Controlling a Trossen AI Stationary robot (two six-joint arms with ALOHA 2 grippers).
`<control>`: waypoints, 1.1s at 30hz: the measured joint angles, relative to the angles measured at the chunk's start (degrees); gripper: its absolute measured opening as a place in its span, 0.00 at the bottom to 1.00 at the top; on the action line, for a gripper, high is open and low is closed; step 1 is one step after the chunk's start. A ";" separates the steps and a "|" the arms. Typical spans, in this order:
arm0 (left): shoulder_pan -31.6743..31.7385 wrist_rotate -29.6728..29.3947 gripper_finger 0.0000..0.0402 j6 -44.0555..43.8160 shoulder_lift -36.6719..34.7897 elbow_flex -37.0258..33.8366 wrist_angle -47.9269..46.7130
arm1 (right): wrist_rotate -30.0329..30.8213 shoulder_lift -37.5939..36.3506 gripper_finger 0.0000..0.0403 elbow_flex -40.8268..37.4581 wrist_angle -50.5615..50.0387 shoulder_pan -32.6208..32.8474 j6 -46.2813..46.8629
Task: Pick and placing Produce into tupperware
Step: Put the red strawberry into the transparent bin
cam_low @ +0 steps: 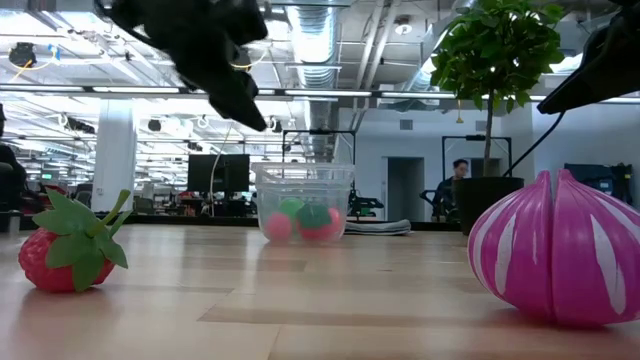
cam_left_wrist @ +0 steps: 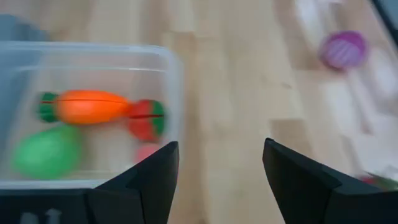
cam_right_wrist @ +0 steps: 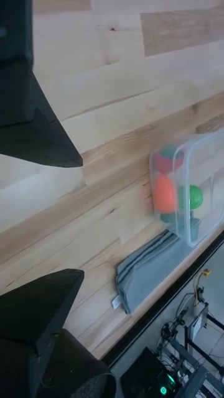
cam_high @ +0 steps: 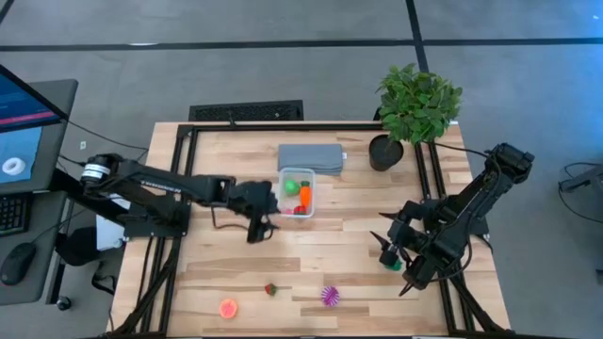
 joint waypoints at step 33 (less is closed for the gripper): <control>-34.28 -23.02 0.61 -30.50 1.65 -6.43 6.30 | 0.05 0.00 0.76 0.00 0.68 0.00 -0.15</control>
